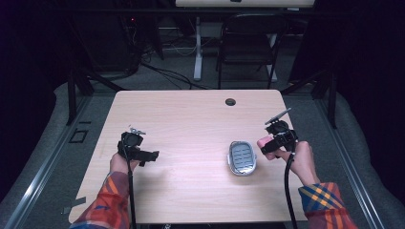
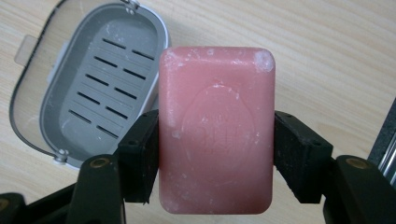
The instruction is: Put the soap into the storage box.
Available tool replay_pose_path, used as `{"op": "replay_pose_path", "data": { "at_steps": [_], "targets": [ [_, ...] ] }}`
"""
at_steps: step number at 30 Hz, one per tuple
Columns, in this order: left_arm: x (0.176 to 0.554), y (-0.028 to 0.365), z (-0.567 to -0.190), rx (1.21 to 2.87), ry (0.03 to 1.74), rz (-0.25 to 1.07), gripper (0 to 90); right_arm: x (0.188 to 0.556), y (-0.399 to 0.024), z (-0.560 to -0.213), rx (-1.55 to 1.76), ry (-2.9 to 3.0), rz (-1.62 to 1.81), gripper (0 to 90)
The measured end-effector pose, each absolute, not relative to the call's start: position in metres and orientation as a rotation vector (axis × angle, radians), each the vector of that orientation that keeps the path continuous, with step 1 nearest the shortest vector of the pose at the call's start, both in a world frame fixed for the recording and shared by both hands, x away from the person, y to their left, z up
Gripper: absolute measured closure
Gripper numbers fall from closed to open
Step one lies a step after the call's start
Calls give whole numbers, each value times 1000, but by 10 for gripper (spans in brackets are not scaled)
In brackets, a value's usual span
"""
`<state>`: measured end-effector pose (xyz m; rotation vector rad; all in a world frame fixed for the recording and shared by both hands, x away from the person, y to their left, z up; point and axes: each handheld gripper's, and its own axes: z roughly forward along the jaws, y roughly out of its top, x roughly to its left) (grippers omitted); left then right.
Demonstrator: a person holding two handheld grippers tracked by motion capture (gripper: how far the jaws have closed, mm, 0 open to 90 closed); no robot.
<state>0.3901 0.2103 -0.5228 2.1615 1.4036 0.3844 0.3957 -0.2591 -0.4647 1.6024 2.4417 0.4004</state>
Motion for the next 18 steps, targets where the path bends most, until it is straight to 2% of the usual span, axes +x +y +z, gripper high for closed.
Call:
{"op": "replay_pose_path", "data": {
  "at_steps": [18],
  "targets": [
    [390, 209, -523, 2174, 1402, 384, 30, 401, -235, -464, 1544, 2497, 392, 372]
  ]
}}
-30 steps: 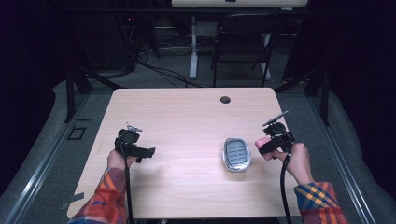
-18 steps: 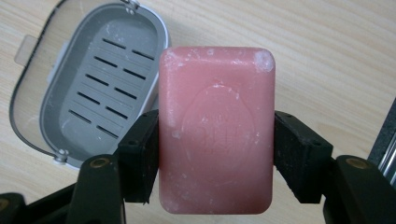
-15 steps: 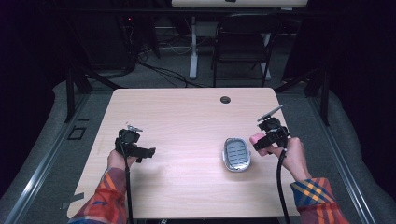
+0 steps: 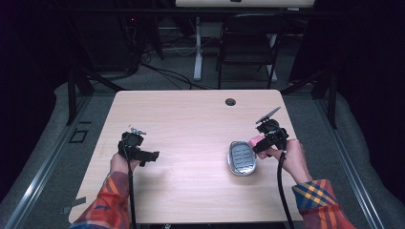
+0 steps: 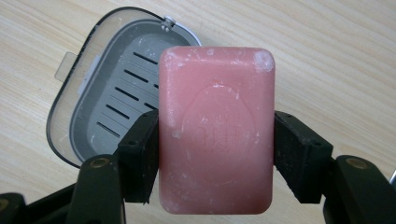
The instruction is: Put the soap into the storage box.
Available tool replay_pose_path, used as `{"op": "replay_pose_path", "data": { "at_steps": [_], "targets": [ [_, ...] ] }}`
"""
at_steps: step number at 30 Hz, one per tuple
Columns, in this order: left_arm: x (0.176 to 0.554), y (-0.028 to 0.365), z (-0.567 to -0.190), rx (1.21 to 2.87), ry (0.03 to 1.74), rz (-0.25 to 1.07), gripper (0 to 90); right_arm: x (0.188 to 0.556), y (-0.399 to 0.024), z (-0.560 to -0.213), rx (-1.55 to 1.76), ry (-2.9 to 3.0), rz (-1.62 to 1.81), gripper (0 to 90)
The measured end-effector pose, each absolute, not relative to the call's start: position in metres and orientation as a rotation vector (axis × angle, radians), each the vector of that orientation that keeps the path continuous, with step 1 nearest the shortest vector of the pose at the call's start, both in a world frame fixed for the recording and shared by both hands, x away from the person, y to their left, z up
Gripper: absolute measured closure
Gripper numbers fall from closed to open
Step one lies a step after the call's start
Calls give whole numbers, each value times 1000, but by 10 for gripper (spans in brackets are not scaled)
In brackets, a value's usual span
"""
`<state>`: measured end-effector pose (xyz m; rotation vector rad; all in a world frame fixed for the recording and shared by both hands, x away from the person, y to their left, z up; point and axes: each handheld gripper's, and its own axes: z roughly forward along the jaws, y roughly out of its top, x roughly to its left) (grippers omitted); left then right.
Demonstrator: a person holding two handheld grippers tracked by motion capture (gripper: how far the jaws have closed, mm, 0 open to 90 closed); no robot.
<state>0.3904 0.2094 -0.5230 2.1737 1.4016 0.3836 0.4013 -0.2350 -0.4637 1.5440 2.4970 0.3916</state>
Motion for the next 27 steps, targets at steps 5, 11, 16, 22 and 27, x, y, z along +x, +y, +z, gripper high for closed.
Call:
{"op": "replay_pose_path", "data": {
  "at_steps": [5, 11, 16, 22, 27],
  "targets": [
    [390, 209, -523, 2176, 1396, 385, 30, 402, -226, -465, 1526, 2500, 400, 372],
    [390, 209, -523, 2179, 1393, 383, 31, 403, -219, -465, 1503, 2525, 392, 372],
    [390, 209, -523, 2187, 1391, 381, 32, 404, -207, -470, 1487, 2552, 374, 372],
    [390, 209, -523, 2195, 1390, 383, 32, 405, -201, -472, 1470, 2564, 365, 371],
    [390, 208, -523, 2192, 1391, 387, 32, 406, -196, -476, 1477, 2559, 356, 371]
  ]
}}
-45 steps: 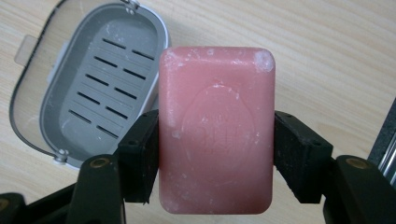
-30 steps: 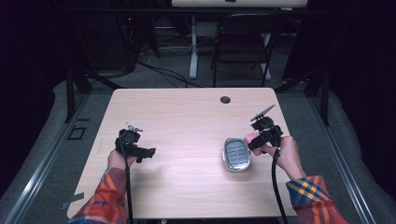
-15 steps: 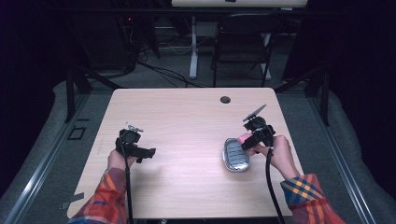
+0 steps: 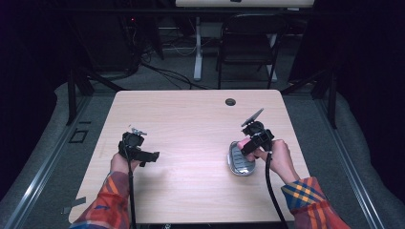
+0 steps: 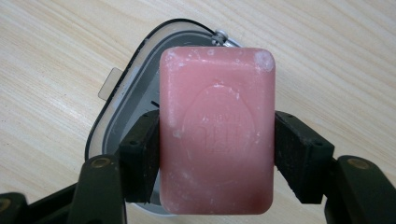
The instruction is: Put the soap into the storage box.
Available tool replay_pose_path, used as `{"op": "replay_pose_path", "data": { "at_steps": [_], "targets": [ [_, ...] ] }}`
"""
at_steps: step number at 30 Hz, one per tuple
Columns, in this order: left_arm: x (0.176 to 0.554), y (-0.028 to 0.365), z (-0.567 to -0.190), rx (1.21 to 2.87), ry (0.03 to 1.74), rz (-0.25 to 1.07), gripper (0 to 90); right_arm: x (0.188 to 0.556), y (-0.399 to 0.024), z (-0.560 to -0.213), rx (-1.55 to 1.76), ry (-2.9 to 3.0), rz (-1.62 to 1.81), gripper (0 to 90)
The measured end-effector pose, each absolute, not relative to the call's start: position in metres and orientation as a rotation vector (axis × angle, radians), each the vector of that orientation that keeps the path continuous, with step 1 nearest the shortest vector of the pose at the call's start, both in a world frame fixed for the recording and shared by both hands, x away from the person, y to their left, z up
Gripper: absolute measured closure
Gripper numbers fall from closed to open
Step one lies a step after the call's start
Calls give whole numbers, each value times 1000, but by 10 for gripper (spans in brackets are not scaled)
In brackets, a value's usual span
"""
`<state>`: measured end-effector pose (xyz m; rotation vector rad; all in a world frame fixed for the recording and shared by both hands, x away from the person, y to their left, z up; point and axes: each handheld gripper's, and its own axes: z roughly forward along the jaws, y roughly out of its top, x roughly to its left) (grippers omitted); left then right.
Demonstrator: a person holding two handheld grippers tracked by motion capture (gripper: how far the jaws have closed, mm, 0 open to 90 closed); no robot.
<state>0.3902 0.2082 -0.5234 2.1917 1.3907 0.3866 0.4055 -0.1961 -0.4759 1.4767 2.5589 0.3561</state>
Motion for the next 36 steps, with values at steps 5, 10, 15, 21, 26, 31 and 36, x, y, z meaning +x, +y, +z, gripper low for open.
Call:
{"op": "replay_pose_path", "data": {
  "at_steps": [5, 10, 15, 21, 26, 31, 36],
  "targets": [
    [390, 208, -523, 2192, 1390, 386, 32, 406, -192, -478, 1460, 2567, 338, 371],
    [390, 207, -523, 2195, 1387, 386, 32, 407, -188, -481, 1468, 2549, 336, 371],
    [390, 208, -523, 2195, 1386, 383, 33, 407, -185, -486, 1457, 2552, 324, 370],
    [390, 208, -523, 2197, 1385, 381, 33, 407, -182, -492, 1477, 2546, 331, 370],
    [390, 208, -523, 2195, 1386, 384, 34, 407, -184, -492, 1491, 2553, 326, 370],
    [390, 208, -523, 2194, 1385, 386, 34, 407, -182, -495, 1515, 2546, 346, 368],
    [390, 208, -523, 2196, 1385, 384, 35, 406, -181, -493, 1512, 2552, 325, 365]
  ]
}}
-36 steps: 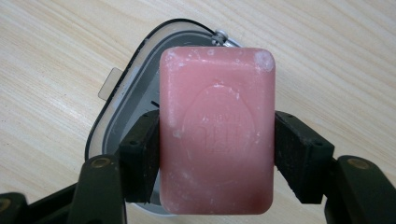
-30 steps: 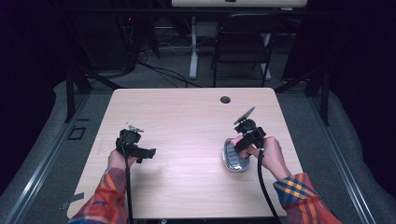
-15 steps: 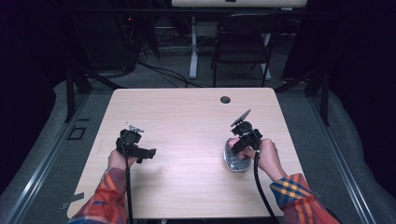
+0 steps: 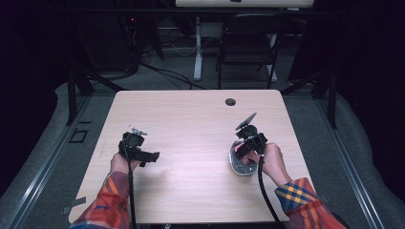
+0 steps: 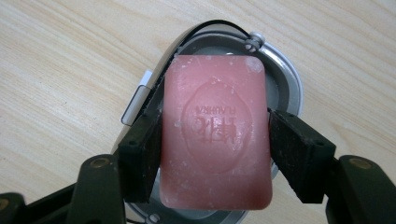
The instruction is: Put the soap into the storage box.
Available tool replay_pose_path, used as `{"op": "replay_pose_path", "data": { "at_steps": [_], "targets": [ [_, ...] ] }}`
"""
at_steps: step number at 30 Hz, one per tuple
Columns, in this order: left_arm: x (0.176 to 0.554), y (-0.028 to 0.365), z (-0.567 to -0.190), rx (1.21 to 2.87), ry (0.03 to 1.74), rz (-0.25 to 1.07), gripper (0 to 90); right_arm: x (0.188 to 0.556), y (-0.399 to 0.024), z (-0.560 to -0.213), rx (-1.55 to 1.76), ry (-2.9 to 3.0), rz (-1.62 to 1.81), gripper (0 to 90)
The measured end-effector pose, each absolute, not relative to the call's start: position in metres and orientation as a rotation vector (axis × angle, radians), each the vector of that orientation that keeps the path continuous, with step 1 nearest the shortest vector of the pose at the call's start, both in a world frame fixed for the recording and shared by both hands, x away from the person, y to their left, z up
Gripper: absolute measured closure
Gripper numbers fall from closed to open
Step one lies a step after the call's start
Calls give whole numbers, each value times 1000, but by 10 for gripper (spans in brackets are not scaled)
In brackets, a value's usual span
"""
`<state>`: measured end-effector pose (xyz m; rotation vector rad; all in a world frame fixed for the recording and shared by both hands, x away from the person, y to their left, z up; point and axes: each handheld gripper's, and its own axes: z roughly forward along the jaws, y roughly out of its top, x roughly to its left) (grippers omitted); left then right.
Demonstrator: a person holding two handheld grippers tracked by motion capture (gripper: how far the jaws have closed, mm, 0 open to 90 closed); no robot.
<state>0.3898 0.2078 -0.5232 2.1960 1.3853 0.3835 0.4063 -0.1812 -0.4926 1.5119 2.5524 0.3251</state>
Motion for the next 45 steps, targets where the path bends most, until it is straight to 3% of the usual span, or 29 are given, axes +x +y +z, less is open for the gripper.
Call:
{"op": "replay_pose_path", "data": {
  "at_steps": [19, 26, 33, 45],
  "targets": [
    [390, 208, -524, 2201, 1382, 375, 38, 404, -198, -473, 1496, 2571, 444, 360],
    [390, 208, -524, 2197, 1379, 377, 38, 401, -206, -468, 1453, 2559, 490, 293],
    [390, 208, -523, 2200, 1376, 371, 38, 397, -219, -463, 1421, 2557, 530, 148],
    [389, 209, -523, 2194, 1378, 374, 38, 389, -243, -462, 1441, 2505, 562, 77]
  ]
}}
